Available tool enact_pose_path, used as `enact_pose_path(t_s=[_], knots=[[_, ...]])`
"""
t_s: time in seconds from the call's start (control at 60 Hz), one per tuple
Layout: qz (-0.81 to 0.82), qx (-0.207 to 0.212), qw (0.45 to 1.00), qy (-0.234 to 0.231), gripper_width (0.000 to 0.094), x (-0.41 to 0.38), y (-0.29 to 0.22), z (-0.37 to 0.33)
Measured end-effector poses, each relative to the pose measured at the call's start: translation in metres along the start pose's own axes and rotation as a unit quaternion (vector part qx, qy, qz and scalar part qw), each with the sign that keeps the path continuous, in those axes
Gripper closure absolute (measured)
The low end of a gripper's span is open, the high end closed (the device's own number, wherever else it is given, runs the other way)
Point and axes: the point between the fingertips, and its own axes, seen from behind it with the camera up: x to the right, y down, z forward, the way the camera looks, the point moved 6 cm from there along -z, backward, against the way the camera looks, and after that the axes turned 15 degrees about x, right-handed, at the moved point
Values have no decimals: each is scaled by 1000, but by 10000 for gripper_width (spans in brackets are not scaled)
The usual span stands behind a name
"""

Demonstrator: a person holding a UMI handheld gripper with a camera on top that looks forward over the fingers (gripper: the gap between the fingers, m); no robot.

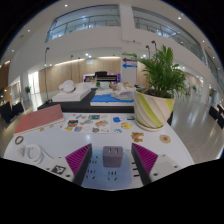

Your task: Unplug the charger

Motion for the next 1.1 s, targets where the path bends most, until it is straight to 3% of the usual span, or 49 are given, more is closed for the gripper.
enact_pose_path(t_s=[0.083, 0.183, 0.283, 0.417, 0.533, 0.633, 0.817, 0.967, 1.0, 1.083, 1.1], knots=[[13, -10, 1000, 9, 629, 2, 6, 9], [5, -11, 1000, 13, 739, 1, 3, 11], [26, -8, 1000, 14, 775, 2, -2, 13], [23, 59, 998, 13, 781, 9, -65, 6], [20, 62, 998, 25, 780, 37, -107, -4], [4, 28, 998, 53, 779, 82, -103, -21], [-18, -100, 992, 68, 745, 138, -15, -17], [-36, -145, 986, 72, 629, 154, 32, -3], [-30, -155, 984, 79, 561, 159, 33, -9], [-29, -147, 984, 96, 92, 166, 18, -19], [-27, -143, 985, 95, 110, 166, 13, -24]])
